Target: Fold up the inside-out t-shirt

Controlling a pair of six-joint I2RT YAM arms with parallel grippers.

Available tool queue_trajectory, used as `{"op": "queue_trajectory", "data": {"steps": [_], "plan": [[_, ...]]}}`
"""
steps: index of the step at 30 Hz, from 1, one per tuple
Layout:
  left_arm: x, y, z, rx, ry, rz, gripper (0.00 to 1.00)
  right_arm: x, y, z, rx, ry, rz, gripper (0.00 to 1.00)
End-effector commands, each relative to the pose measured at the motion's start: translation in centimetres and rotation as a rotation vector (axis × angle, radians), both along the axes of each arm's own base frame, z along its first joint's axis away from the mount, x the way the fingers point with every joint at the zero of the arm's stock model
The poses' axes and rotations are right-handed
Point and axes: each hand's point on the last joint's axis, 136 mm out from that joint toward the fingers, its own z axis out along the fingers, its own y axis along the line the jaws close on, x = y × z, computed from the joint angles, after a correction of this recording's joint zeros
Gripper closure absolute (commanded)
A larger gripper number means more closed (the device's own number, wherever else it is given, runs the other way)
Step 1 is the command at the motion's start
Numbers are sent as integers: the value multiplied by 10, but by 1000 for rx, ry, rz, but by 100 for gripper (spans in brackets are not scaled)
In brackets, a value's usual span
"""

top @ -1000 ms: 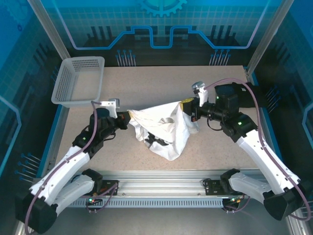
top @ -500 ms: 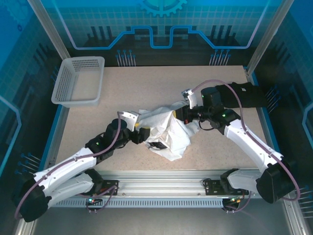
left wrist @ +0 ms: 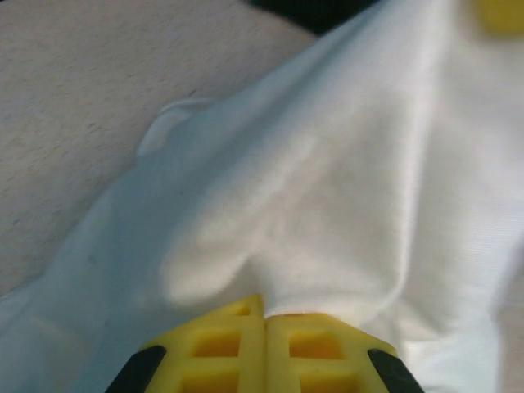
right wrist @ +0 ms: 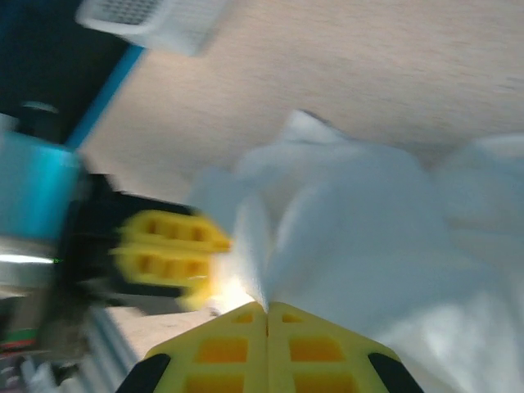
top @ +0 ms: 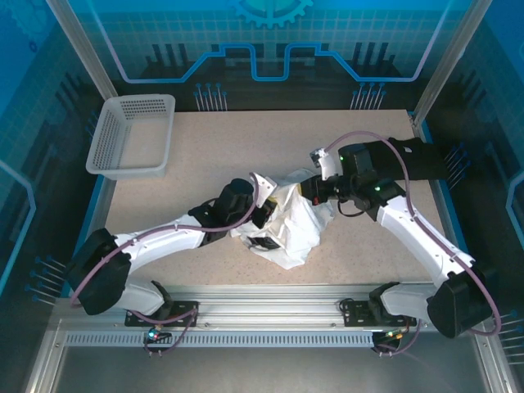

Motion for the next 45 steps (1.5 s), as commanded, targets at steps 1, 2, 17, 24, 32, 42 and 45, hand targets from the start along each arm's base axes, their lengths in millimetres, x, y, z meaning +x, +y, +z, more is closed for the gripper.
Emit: {"op": "queue_trajectory", "data": {"steps": [1, 2, 17, 24, 32, 42, 45], "plan": [[-20, -21, 52, -300, 211, -136, 100, 20, -68, -19, -330, 6, -223, 95], [-24, -20, 62, -369, 293, -149, 100, 27, -79, -15, -392, -21, -270, 94], [-25, 27, 96, -455, 370, 85, 100, -51, 27, 11, -275, -369, 151, 54], [-26, 29, 98, -450, 375, 86, 100, -53, 52, -42, -273, -352, 125, 46], [-6, 62, 91, -391, 290, 272, 100, -61, 69, -26, -170, -304, 298, 100], [35, 116, 54, -34, 83, 530, 82, -95, 51, 31, 316, -148, 477, 100], [20, 111, 50, -48, 121, 494, 64, -88, 51, 32, 322, -147, 459, 100]]}}
